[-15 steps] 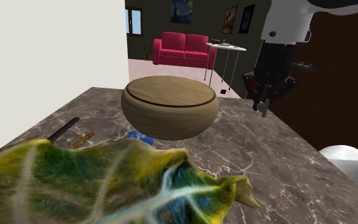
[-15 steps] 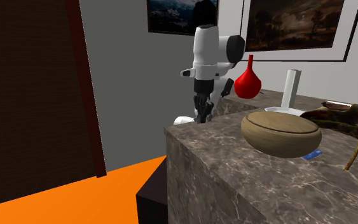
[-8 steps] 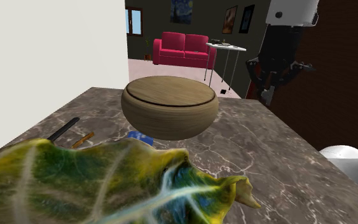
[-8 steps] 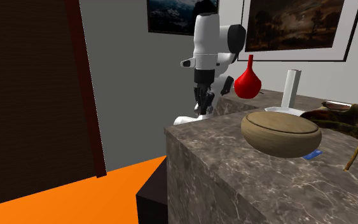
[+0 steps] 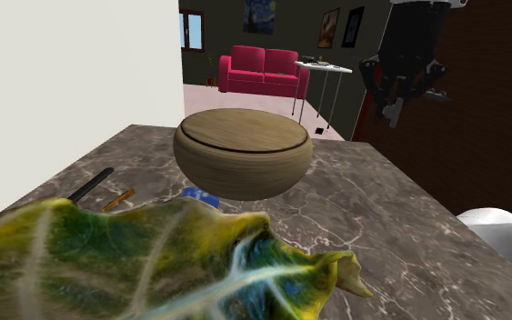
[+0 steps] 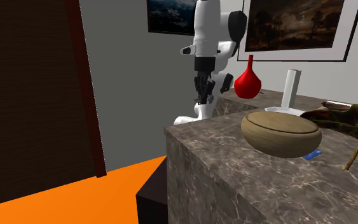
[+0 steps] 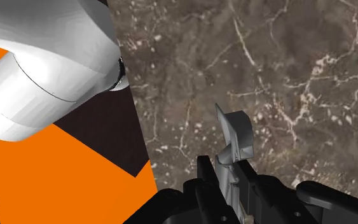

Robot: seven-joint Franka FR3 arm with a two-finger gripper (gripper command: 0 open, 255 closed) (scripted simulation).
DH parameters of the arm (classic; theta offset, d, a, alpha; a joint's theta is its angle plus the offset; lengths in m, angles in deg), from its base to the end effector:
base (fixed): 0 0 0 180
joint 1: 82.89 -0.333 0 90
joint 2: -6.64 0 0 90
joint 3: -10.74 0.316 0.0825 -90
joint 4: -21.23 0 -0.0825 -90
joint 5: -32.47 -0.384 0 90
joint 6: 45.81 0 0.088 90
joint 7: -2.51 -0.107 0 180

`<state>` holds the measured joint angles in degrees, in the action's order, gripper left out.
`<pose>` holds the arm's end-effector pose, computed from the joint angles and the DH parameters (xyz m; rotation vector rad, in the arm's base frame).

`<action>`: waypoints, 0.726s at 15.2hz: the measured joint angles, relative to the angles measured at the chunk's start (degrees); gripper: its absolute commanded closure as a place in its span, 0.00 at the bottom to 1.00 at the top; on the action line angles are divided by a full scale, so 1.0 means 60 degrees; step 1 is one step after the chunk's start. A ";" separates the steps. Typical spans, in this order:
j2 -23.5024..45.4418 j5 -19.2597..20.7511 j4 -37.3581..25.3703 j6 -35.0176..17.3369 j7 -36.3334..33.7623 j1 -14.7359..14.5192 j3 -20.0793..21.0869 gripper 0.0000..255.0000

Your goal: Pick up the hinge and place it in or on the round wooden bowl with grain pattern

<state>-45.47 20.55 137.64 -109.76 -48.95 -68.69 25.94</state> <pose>0.2126 0.0911 0.7104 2.8040 -1.3450 -0.0338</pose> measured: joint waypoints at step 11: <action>0.1086 0.0127 -0.2226 0.1141 -0.0184 0.0141 -0.0045 1.00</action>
<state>-38.96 21.31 124.28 -102.91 -50.05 -67.84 25.67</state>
